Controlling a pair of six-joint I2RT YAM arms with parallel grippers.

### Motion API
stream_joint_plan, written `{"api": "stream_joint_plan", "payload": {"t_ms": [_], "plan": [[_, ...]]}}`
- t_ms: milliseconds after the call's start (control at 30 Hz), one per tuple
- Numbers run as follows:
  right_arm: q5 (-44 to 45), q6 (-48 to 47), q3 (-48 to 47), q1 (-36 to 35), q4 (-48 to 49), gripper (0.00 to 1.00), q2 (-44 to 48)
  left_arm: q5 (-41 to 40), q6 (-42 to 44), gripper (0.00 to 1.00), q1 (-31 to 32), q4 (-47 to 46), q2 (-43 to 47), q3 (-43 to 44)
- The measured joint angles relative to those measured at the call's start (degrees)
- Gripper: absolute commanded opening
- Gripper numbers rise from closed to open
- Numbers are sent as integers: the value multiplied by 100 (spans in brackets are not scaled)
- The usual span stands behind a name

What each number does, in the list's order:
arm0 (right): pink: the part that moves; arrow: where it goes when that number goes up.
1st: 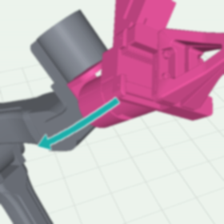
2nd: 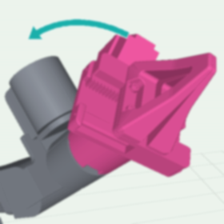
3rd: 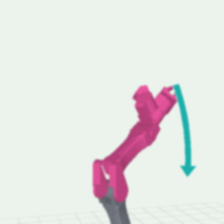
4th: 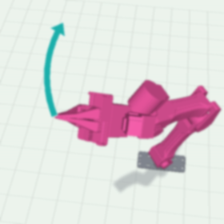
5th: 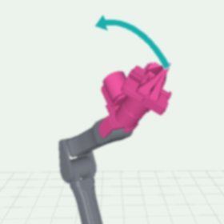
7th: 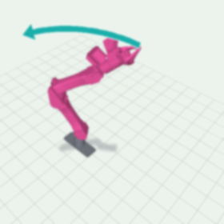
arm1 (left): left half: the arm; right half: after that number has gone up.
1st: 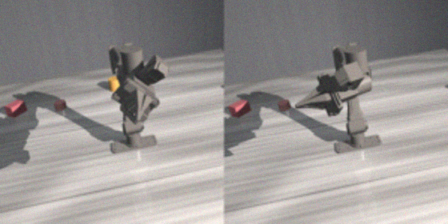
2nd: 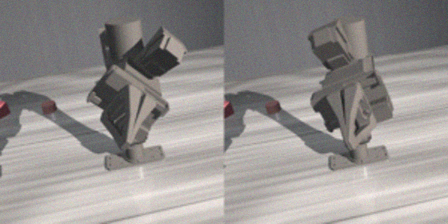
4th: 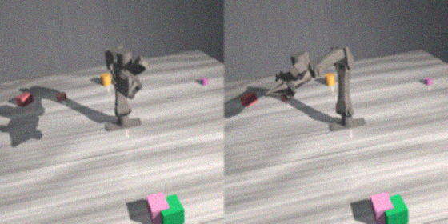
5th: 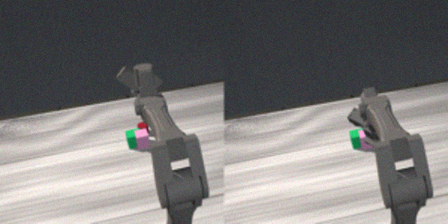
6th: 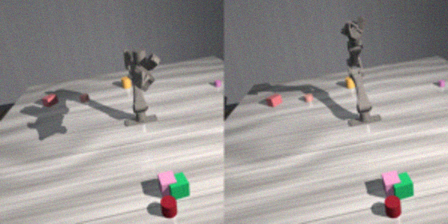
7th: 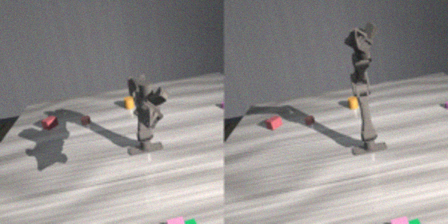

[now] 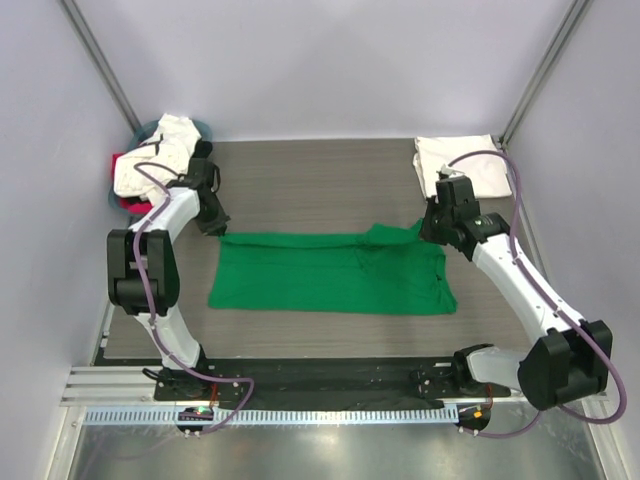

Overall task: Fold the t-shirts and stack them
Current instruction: Fold the tshirt

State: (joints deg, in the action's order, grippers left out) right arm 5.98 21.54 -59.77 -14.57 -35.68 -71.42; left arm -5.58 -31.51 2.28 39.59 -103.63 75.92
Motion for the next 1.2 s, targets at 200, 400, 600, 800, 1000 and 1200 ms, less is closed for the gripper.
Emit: {"api": "stream_joint_plan", "payload": {"t_ms": [200, 400, 600, 800, 1000, 1200], "plan": [[168, 225, 507, 0, -66, 1, 542, -57, -28, 0, 0, -96, 28, -144], [361, 492, 977, 0, -203, 1, 975, -120, -131, 0, 0, -181, 249, -385], [448, 804, 1331, 0, -282, 1, 1224, -162, -243, 0, 2, -310, 428, -621], [568, 1128, 1543, 0, -341, 1, 1228, -195, -313, 0, 2, -358, 573, -892], [575, 1611, 1803, 0, -341, 15, 1204, -278, -422, 32, 2, -372, 623, -1132], [544, 2017, 2166, 0, -404, 73, 1290, -481, -529, 48, -105, -212, 892, -1255]]}}
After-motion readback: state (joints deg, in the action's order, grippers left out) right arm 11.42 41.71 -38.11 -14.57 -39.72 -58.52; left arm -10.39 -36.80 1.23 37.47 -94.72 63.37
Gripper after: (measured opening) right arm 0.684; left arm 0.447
